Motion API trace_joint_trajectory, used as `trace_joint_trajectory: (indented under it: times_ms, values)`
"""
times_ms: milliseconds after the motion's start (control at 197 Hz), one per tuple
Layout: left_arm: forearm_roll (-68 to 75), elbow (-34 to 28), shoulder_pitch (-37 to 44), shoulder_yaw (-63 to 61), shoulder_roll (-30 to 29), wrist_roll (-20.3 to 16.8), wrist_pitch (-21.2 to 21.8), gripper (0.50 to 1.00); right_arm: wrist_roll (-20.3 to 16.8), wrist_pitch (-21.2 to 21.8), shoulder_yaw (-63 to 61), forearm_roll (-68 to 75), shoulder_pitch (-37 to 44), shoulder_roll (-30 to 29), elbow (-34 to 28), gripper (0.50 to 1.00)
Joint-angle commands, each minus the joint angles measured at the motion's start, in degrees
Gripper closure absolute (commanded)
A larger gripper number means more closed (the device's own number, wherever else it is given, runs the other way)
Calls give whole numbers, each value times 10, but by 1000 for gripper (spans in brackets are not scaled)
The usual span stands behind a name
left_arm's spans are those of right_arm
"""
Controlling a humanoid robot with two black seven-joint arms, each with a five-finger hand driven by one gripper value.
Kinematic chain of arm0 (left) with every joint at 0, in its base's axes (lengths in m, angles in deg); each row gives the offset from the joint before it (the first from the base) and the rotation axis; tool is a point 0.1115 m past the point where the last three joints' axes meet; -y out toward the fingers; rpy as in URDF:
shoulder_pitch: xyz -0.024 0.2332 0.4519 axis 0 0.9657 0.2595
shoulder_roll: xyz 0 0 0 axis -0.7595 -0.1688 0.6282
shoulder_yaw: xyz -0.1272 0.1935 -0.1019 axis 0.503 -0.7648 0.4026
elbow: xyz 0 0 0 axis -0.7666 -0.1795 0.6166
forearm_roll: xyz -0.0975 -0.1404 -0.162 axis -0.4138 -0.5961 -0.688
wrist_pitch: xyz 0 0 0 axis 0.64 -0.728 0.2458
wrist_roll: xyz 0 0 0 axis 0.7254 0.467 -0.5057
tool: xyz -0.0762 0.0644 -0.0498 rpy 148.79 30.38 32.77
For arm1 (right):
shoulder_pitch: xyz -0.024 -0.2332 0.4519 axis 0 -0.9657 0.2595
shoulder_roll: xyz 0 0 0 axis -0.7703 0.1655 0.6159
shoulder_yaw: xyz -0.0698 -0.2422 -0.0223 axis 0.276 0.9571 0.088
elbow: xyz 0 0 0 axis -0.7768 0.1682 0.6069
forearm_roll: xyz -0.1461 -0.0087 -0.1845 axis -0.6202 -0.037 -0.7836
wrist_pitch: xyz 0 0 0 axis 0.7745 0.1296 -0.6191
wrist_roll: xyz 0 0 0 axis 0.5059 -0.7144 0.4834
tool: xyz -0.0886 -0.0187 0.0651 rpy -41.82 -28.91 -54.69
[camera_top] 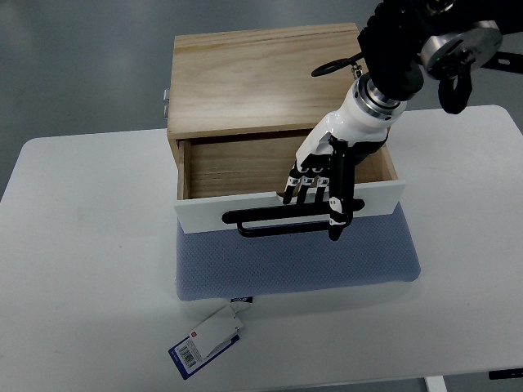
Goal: Open wood drawer with right hand
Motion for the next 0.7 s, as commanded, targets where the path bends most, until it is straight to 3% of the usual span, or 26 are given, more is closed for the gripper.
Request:
trace_joint_trajectory:
  times_ms: [0,254,330,472,696]
  values:
    - [0,0,0,0,0,0,0,500,0,0,-21,3,20,14,1,554]
    - [0,1,0,0,0,0,0,500,0,0,-60,1,41,67,35,554]
    - [0,2,0,0,0,0,0,500,0,0,-87,0,25,108,87,554]
    - [0,2,0,0,0,0,0,500,1,0,-165,-1,-64,155,185,554]
    - [1,4,0,0,0,0,0,500,69,-2,-408,-3,-276,148,359,554]
